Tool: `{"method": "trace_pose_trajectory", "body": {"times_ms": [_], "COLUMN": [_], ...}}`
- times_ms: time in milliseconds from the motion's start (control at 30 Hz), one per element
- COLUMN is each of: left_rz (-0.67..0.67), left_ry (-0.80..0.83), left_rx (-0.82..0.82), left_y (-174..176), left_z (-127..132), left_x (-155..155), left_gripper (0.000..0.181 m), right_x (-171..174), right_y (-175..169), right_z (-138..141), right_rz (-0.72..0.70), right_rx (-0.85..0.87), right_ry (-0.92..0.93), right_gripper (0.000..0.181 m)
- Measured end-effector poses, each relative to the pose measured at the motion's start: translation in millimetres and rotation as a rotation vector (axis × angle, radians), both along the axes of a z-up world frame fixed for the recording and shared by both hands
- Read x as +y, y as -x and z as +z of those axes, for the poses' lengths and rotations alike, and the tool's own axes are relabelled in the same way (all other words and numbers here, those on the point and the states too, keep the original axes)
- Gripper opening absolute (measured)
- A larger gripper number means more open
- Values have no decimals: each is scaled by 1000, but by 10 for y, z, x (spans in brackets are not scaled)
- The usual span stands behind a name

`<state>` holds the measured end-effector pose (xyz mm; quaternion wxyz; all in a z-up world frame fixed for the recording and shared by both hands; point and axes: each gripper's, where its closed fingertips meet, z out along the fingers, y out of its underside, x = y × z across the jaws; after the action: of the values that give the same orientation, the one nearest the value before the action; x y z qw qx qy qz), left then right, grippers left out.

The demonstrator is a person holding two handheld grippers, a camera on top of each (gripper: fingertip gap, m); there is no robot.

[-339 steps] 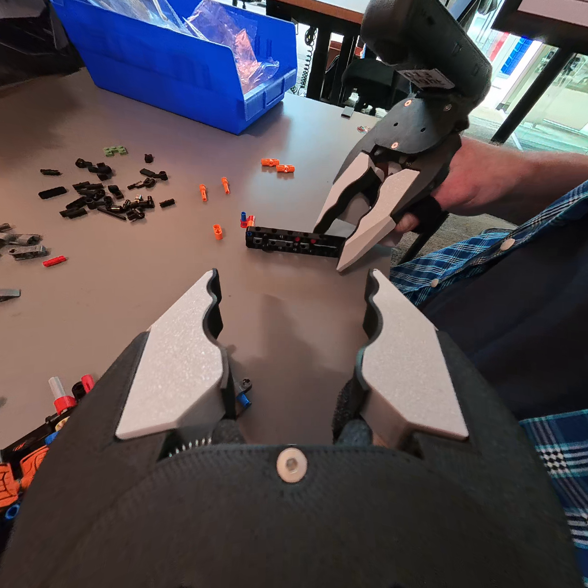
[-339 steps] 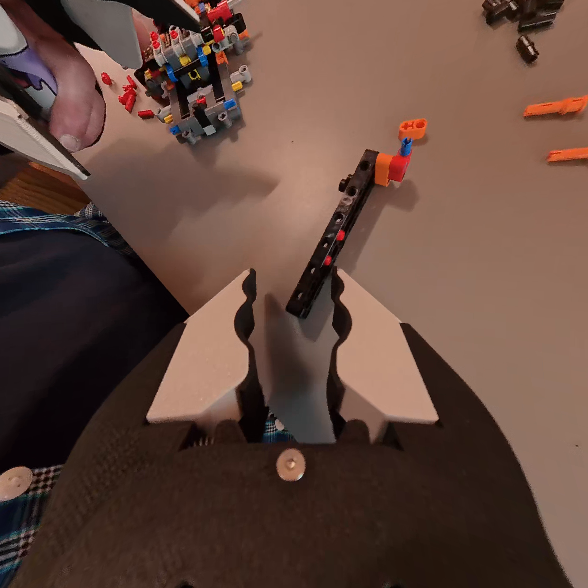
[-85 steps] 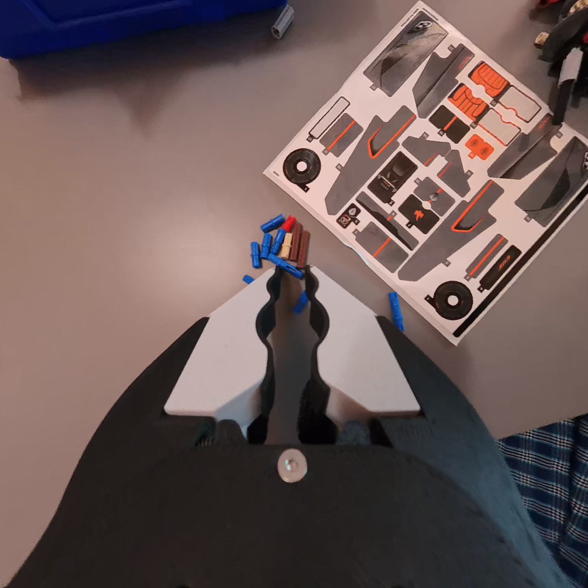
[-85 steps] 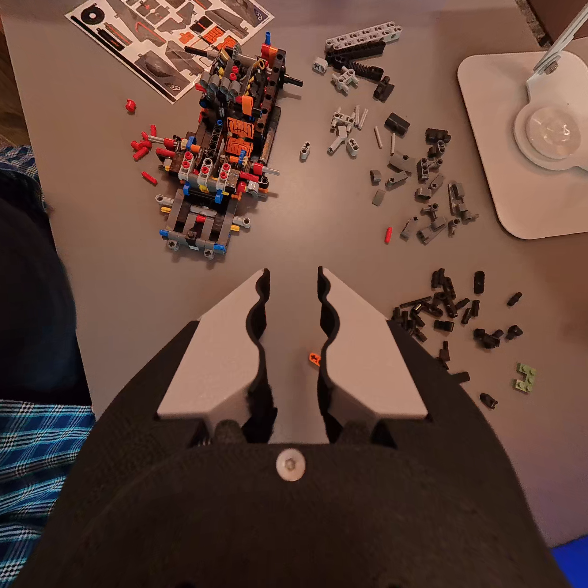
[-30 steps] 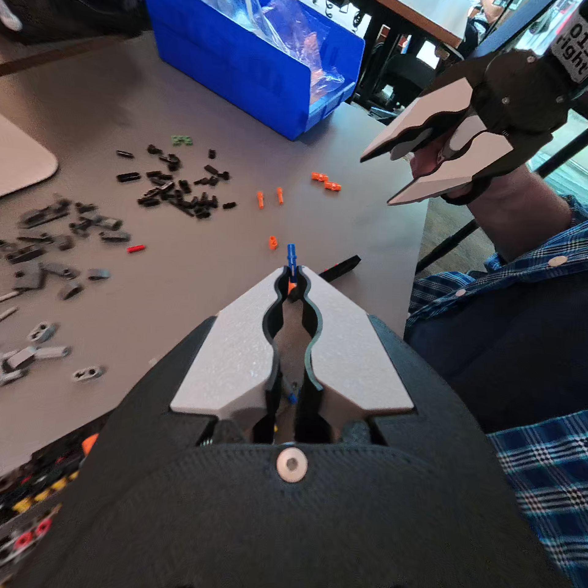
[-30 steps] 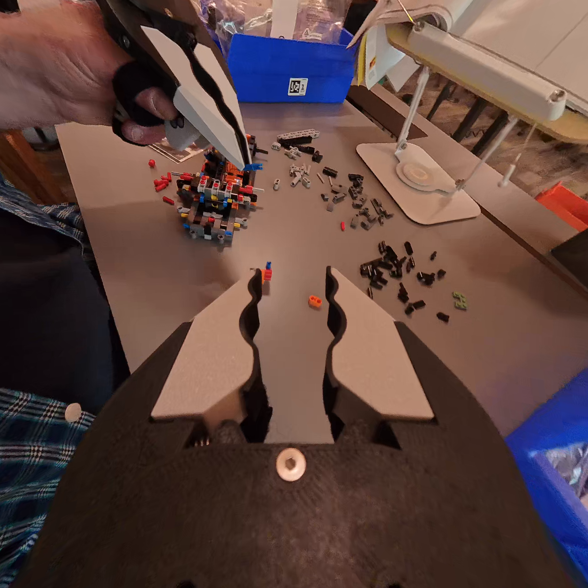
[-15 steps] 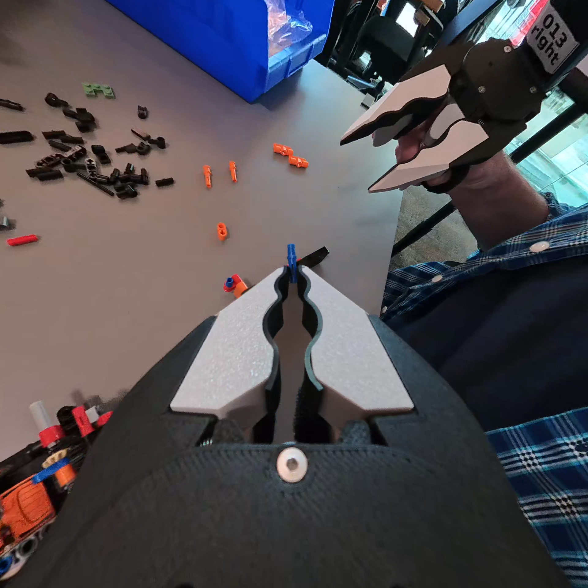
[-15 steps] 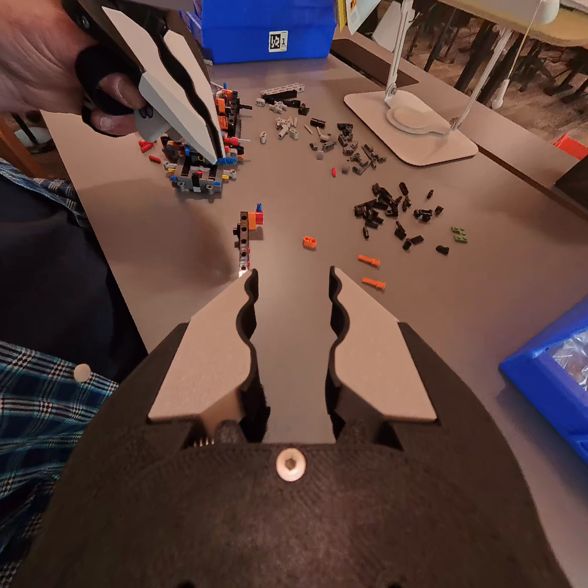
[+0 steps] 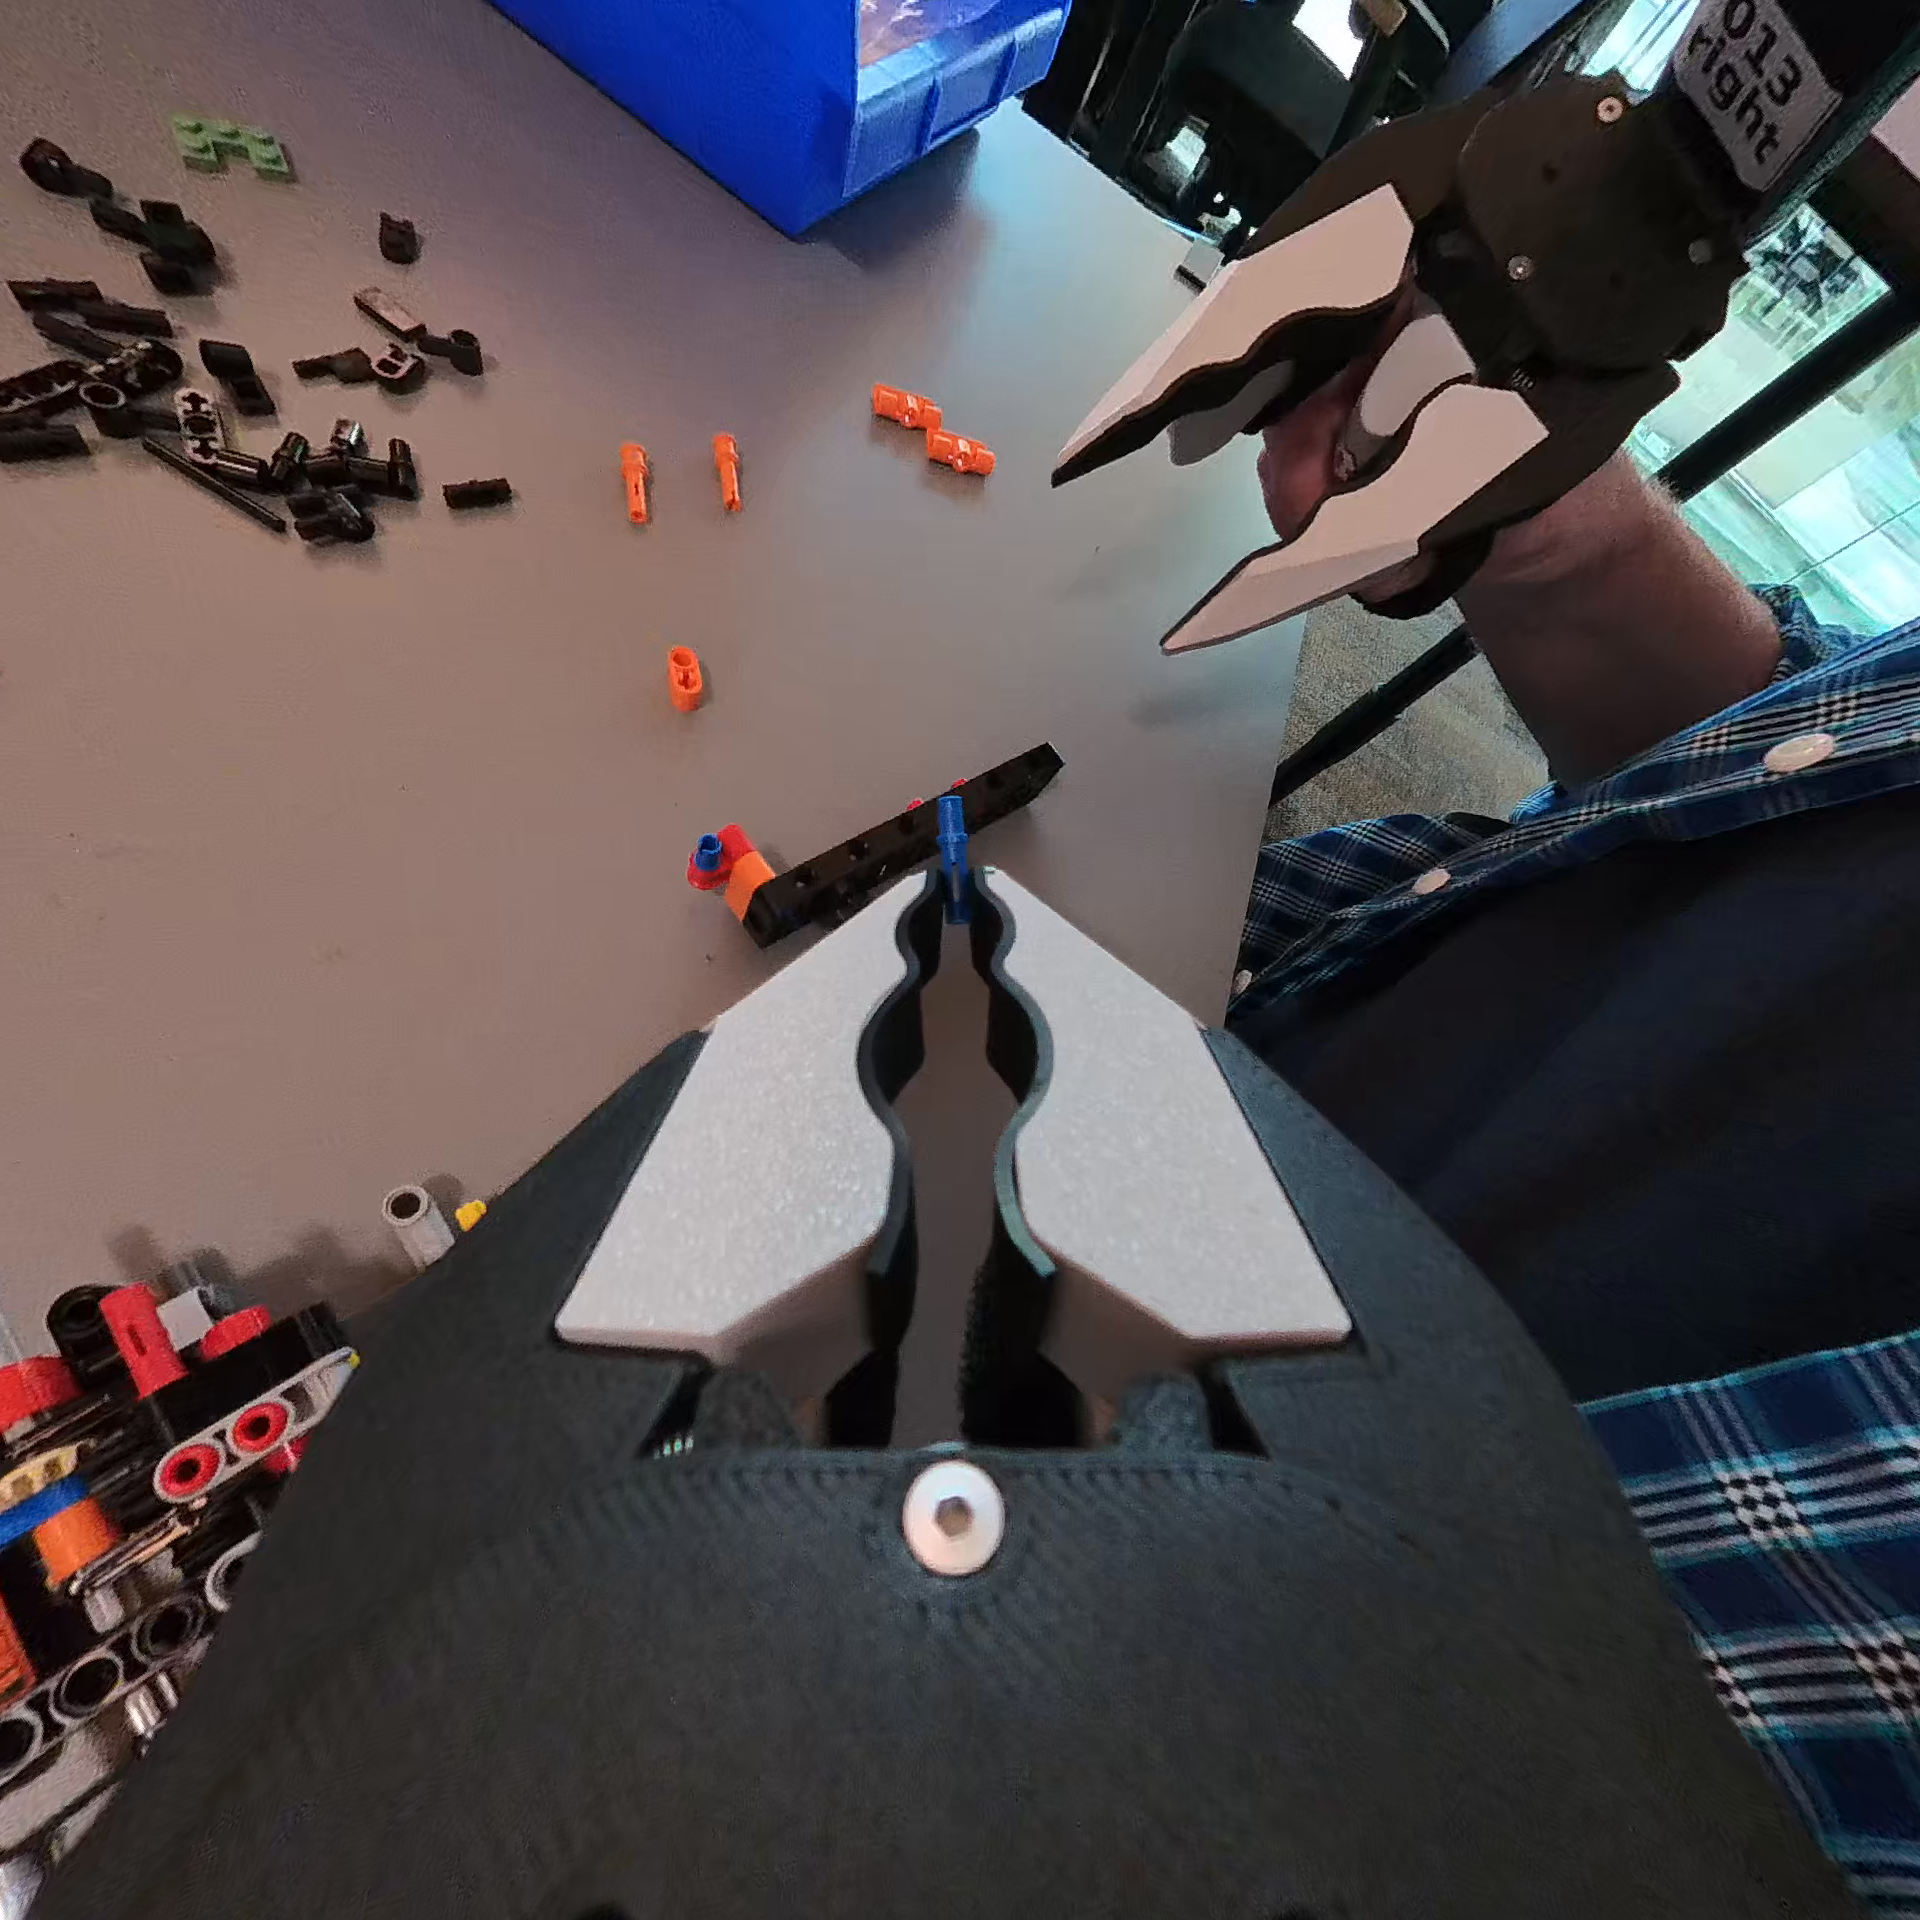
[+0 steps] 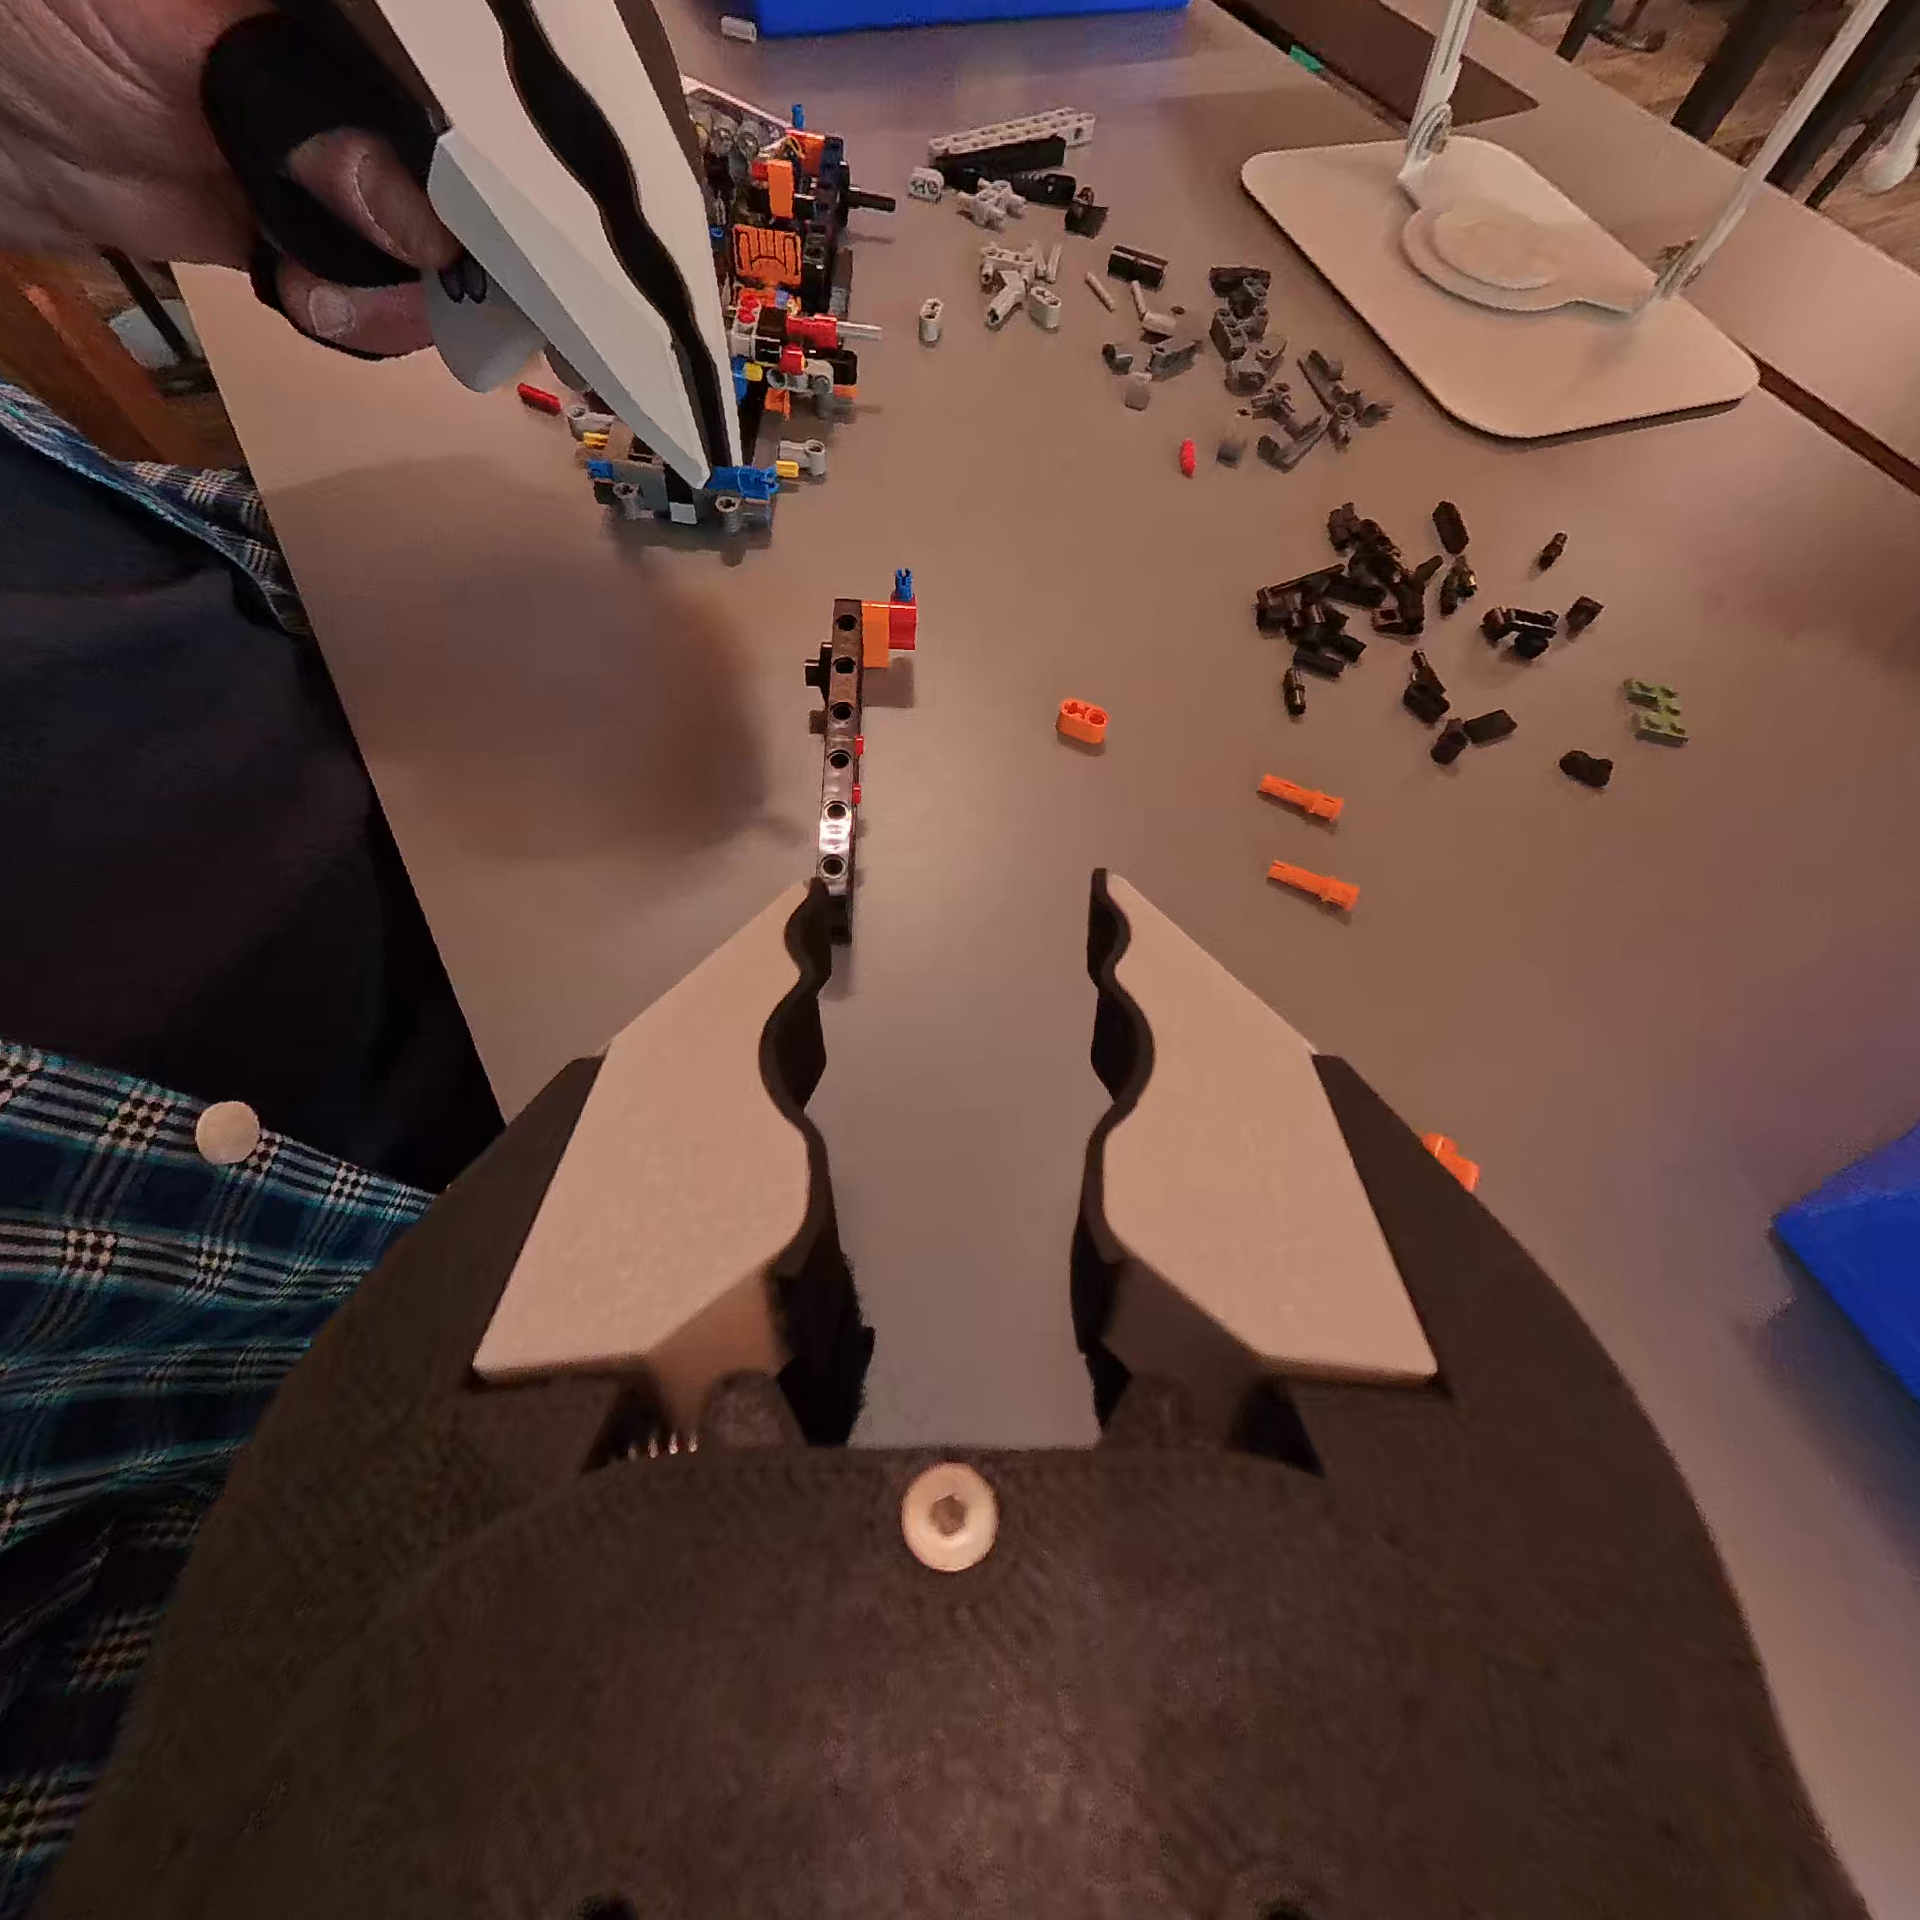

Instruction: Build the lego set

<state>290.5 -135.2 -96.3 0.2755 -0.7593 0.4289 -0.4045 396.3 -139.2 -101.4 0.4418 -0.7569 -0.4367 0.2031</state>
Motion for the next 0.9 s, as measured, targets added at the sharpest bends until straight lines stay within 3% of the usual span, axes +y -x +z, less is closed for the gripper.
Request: {"method": "trace_pose_trajectory", "body": {"times_ms": [900], "left_rz": [0], "left_ry": [35], "left_rx": [-16], "left_y": [27], "left_z": [-98], "left_x": [-98], "left_gripper": [4], "right_x": [-130], "right_y": [94], "right_z": [-299], "right_rz": [88], "right_rx": [-74], "right_ry": [106], "right_gripper": [51]}}
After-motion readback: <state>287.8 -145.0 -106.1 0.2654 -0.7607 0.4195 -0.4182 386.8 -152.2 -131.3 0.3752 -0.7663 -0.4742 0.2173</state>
